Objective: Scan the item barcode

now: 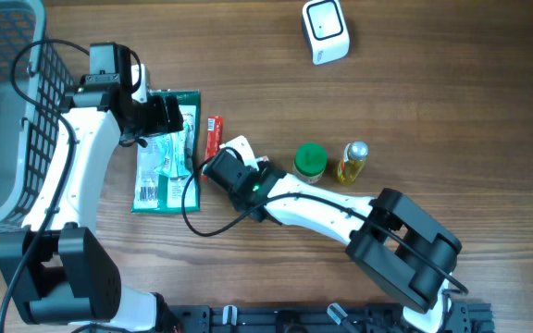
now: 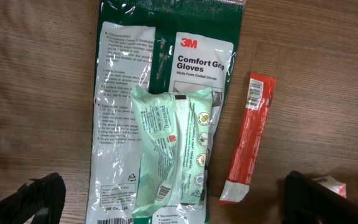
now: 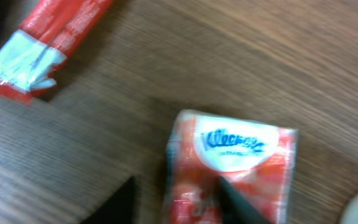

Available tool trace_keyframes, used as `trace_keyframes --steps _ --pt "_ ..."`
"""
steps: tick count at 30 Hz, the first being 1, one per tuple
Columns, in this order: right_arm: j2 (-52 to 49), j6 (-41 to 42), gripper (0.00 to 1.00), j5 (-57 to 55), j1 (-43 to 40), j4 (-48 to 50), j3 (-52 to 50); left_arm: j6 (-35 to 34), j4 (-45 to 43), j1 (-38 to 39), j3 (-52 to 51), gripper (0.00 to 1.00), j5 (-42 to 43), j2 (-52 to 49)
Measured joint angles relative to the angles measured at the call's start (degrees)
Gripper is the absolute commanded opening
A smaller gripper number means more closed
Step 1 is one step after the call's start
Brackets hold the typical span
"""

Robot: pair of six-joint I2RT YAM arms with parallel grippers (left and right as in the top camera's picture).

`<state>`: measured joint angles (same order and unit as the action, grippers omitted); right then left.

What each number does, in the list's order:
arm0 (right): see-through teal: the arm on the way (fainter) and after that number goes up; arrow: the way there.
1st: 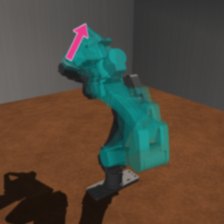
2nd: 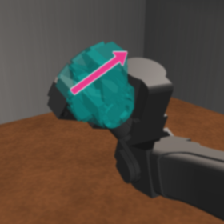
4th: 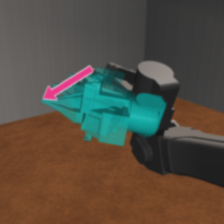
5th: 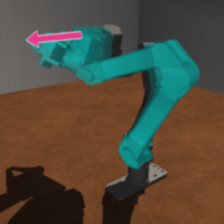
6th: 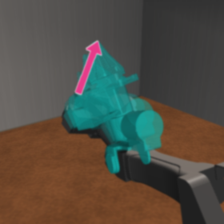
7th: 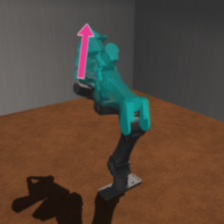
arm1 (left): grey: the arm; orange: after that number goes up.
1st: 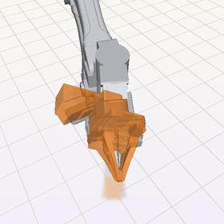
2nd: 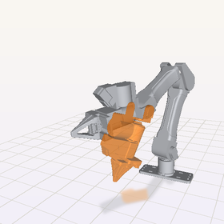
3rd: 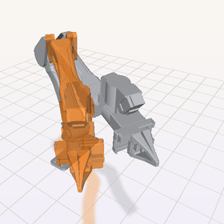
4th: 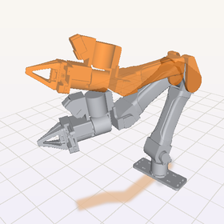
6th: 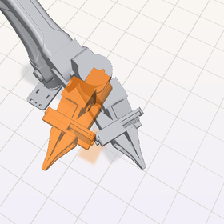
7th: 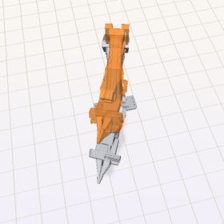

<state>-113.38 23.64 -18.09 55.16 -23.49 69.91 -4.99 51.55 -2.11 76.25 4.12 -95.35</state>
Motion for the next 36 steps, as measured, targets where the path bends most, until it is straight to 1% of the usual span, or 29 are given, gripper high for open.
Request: trace_keyframes --steps 3,4,7,9,11,15,16,17,22,25,29,30,33,36 --pt "0.0 -0.9 0.15 -0.4 -0.1 0.3 0.1 0.0 0.0 0.0 0.0 1.0 0.0 0.0" --pt "0.0 -1.6 0.19 -0.4 -0.1 0.3 0.1 0.0 0.0 0.0 0.0 1.0 0.0 0.0" --pt "-0.1 -3.5 0.27 -0.4 -0.1 0.4 0.1 0.0 0.0 0.0 0.0 1.0 0.0 0.0" --pt "-0.2 -4.1 0.27 -0.4 0.0 0.4 0.2 0.0 0.0 0.0 0.0 1.0 0.0 0.0" --pt "-0.4 -4.1 0.31 -0.4 0.0 0.4 0.2 0.0 0.0 0.0 0.0 1.0 0.0 0.0" --pt "-1.9 -6.0 0.31 -1.4 0.3 0.5 1.4 0.0 0.0 0.0 0.0 1.0 0.0 0.0" --pt "-2.0 -6.2 0.21 -1.5 0.3 0.5 1.5 0.0 0.0 0.0 0.0 1.0 0.0 0.0" --pt "-2.0 -6.4 0.04 -1.5 0.3 0.5 1.5 0.0 0.0 0.0 0.0 1.0 0.0 0.0" --pt "-2.0 -7.1 0.04 -1.9 0.2 0.2 1.9 0.0 0.0 0.0 0.0 1.0 0.0 0.0" --pt "1.1 -5.9 0.04 0.7 -0.7 -2.0 1.6 0.0 0.0 0.0 0.0 1.0 0.0 0.0" --pt "11.2 -1.3 0.04 13.9 -4.2 -2.6 1.3 0.0 0.0 0.0 0.0 1.0 0.0 0.0" --pt "12.5 -0.2 0.04 21.4 -6.7 -2.2 1.3 0.0 0.0 0.0 0.0 1.0 0.0 0.0" --pt "12.2 1.2 0.04 35.7 -12.4 -1.1 1.1 0.0 0.0 0.0 0.0 1.0 0.0 0.0" --pt "10.9 2.1 0.04 46.9 -16.4 4.5 -0.7 0.0 0.0 0.0 0.0 1.0 0.0 0.0"
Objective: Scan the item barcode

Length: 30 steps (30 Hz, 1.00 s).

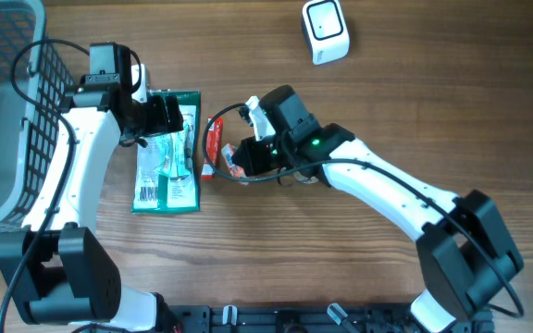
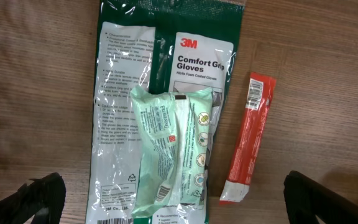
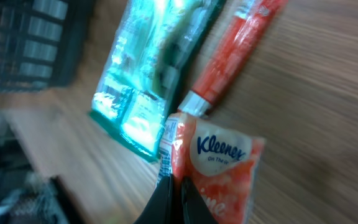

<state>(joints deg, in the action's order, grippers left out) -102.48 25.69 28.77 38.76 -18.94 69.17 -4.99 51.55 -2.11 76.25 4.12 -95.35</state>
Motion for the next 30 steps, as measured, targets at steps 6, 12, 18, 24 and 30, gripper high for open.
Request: trace_keyframes --steps 6,12,18,24,30 --pt "-8.9 2.2 0.05 9.5 -0.3 9.0 -1.9 0.0 0.0 0.0 0.0 1.0 0.0 0.0" --pt "-13.7 3.3 0.08 13.6 -0.3 12.9 -2.0 0.0 0.0 0.0 0.0 1.0 0.0 0.0" --pt "-13.7 3.0 0.11 13.2 -0.4 12.1 -2.0 0.0 0.0 0.0 0.0 1.0 0.0 0.0" --pt "-13.4 1.7 0.18 12.4 -1.3 9.4 -2.0 0.0 0.0 0.0 0.0 1.0 0.0 0.0" --pt "-12.9 0.8 0.2 10.1 -1.5 8.2 -2.0 0.0 0.0 0.0 0.0 1.0 0.0 0.0"
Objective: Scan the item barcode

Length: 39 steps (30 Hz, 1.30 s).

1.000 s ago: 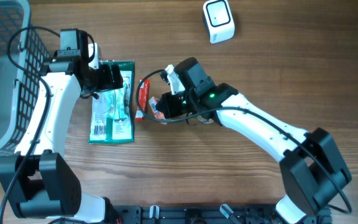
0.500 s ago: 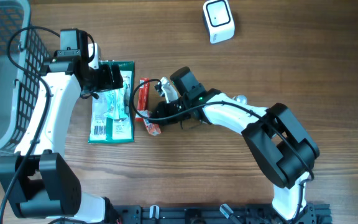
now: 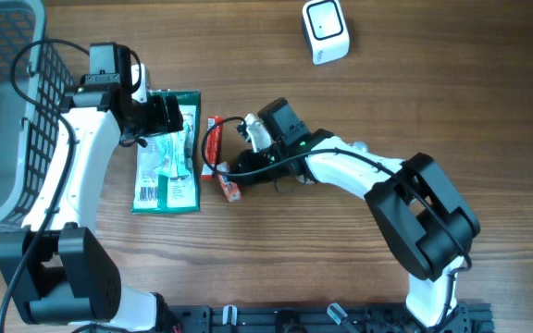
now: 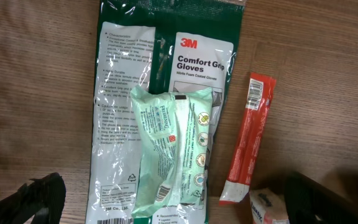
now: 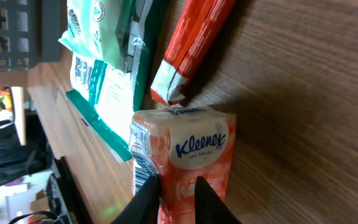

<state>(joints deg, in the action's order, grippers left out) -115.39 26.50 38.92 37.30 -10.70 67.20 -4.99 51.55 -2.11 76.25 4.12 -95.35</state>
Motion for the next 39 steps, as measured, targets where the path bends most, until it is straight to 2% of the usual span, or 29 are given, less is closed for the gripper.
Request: trace_keyframes --steps 2,6,9,13,18,22,25,27,34,36,39 --pt "1.0 -0.7 0.22 -2.2 0.0 -0.9 0.0 0.0 0.0 0.0 0.0 1.0 0.0 0.0" --pt "6.0 -1.3 0.32 -6.3 0.0 -1.5 0.0 0.0 0.0 0.0 0.0 1.0 0.0 0.0" --pt "10.0 -1.9 0.58 -10.5 0.0 -5.1 0.0 0.0 0.0 0.0 0.0 1.0 0.0 0.0" --pt "10.9 -4.2 0.99 -17.2 2.2 -8.2 0.0 0.0 0.0 0.0 0.0 1.0 0.0 0.0" --pt "10.9 -8.3 1.0 -33.7 13.0 -8.7 0.0 0.0 0.0 0.0 0.0 1.0 0.0 0.0" --pt "10.9 -8.9 1.0 -43.1 17.0 -9.3 0.0 0.0 0.0 0.0 0.0 1.0 0.0 0.0" --pt "10.4 -8.9 1.0 -44.8 17.4 -7.7 0.0 0.0 0.0 0.0 0.0 1.0 0.0 0.0" --pt "9.3 -8.9 0.9 -44.4 17.4 -6.6 0.0 0.0 0.0 0.0 0.0 1.0 0.0 0.0" --pt "6.3 -8.9 0.85 -43.9 17.4 -5.1 0.0 0.0 0.0 0.0 0.0 1.0 0.0 0.0" --pt "5.6 -8.9 0.73 -43.9 17.4 -4.9 0.0 0.0 0.0 0.0 0.0 1.0 0.0 0.0" --pt "5.4 -9.4 0.46 -43.9 17.4 -4.6 0.0 0.0 0.0 0.0 0.0 1.0 0.0 0.0"
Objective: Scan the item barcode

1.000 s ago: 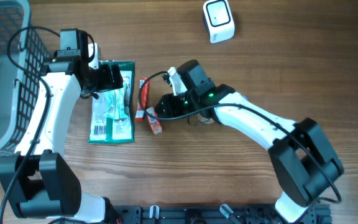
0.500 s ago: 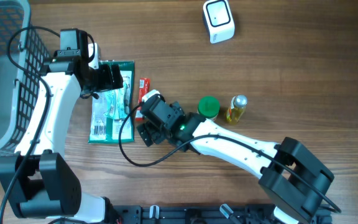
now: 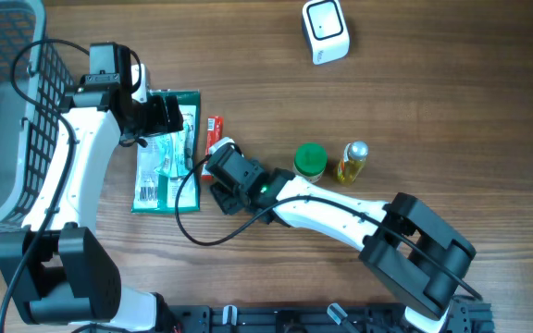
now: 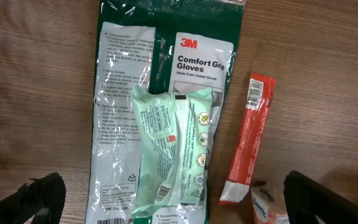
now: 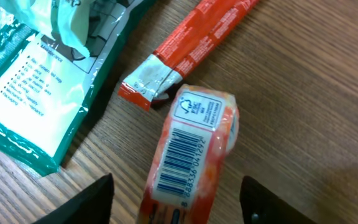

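An orange Kleenex tissue pack (image 5: 191, 149) lies on the wooden table with its barcode label facing up. My right gripper (image 5: 179, 202) stands open straddling its near end, apart from it. In the overhead view the right gripper (image 3: 223, 185) covers the pack, just below the red sachet (image 3: 214, 131). The white barcode scanner (image 3: 326, 31) sits at the far edge. My left gripper (image 4: 169, 199) hangs open above the green 3M gloves pack (image 4: 166, 56). The tissue pack's corner (image 4: 266, 208) shows beside that gripper's right finger.
A pale green wipes pack (image 4: 173, 149) lies on the gloves pack. The red sachet (image 5: 191, 40) touches the tissue pack's far end. A green-lidded jar (image 3: 310, 161) and a small yellow bottle (image 3: 352, 162) stand right of the right arm. A dark wire basket (image 3: 7, 111) fills the left side.
My right gripper was shut on the tissue pack, logo towards the camera, by the sachet's end. Now it is open and the pack lies on the table barcode up. The left arm is unchanged.
First the tissue pack lay logo up right of the sachet with my right gripper's fingers around it. Then the gripper was shut on it and held it off the table, and later held it at the sachet's near end. Now it lies released, barcode up.
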Available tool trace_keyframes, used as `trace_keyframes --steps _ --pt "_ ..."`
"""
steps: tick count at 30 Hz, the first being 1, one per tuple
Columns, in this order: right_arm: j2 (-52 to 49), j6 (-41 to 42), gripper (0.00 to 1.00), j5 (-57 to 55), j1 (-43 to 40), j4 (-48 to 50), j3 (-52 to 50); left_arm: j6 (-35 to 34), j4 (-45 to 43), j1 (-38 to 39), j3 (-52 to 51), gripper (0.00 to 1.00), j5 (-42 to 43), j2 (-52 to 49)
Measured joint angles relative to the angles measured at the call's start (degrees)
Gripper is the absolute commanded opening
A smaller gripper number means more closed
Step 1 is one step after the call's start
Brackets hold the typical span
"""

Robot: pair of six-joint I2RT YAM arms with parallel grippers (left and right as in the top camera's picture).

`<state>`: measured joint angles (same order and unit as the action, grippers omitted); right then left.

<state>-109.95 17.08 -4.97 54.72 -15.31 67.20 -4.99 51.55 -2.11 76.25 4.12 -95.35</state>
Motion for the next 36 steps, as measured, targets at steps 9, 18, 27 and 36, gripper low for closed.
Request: trace_keyframes --steps 9,18,27,36 --pt "0.0 -0.5 0.59 0.0 0.0 -0.5 0.0 0.0 0.0 0.0 0.0 1.0 0.0 0.0" --pt "0.0 -0.5 0.63 -0.9 0.0 -0.5 0.0 0.0 0.0 0.0 0.0 1.0 0.0 0.0" --pt "-3.0 -0.6 0.32 -1.1 0.0 0.7 0.0 0.0 0.0 0.0 0.0 1.0 0.0 0.0" --pt "-3.0 3.9 0.19 -4.1 -2.5 0.8 0.0 0.0 0.0 0.0 0.0 1.0 0.0 0.0"
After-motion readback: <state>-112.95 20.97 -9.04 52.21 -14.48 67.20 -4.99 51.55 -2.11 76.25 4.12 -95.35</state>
